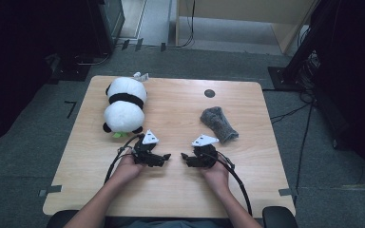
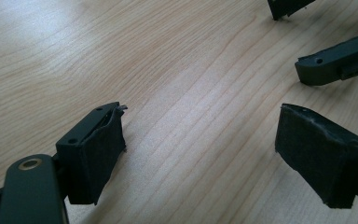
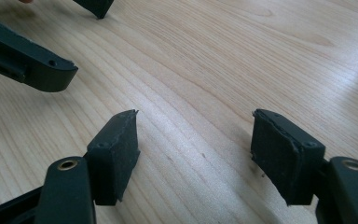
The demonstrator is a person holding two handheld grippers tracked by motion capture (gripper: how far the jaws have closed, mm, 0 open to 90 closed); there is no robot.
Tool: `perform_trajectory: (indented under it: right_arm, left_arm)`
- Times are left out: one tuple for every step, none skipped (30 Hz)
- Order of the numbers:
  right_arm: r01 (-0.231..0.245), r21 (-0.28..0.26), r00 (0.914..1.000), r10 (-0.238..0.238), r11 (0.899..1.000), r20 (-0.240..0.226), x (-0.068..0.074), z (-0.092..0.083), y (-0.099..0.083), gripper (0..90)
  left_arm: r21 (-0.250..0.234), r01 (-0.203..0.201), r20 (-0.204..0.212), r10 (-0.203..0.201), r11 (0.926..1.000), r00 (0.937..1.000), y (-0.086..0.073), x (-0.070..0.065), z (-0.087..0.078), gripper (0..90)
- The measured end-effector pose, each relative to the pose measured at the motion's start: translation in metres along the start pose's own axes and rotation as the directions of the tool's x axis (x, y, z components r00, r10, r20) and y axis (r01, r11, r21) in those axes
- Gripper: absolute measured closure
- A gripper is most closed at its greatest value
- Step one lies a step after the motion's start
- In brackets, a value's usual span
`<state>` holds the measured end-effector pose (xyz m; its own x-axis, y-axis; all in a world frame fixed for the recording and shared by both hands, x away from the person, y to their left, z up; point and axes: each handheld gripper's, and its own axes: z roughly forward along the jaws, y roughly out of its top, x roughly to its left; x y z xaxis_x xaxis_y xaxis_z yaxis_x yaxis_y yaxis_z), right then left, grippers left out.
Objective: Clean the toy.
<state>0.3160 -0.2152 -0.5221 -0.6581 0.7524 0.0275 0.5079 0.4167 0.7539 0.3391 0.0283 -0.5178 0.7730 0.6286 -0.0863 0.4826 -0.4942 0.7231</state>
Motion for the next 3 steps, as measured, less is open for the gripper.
perform_trajectory:
  right_arm:
    - [0.0, 0.001, 1.0, 0.0, 1.0, -0.001, 0.0001, 0.0, 0.0, 30.8]
    - [0.002, 0.003, 1.0, -0.002, 1.0, -0.002, 0.0003, 0.0001, 0.0001, 29.7]
    - [0.004, 0.005, 1.0, -0.004, 1.0, -0.004, 0.0005, 0.0003, 0.0002, 28.5]
  left_arm:
    - [0.0, 0.0, -0.002, 0.0, 1.0, 1.0, 0.0, 0.0, 0.0, 15.3]
    - [0.001, 0.0, -0.003, 0.0, 1.0, 1.0, 0.0, -0.0002, 0.0, 15.3]
    - [0.001, 0.0, -0.003, 0.0, 1.0, 1.0, 0.0, -0.0002, 0.0, 15.3]
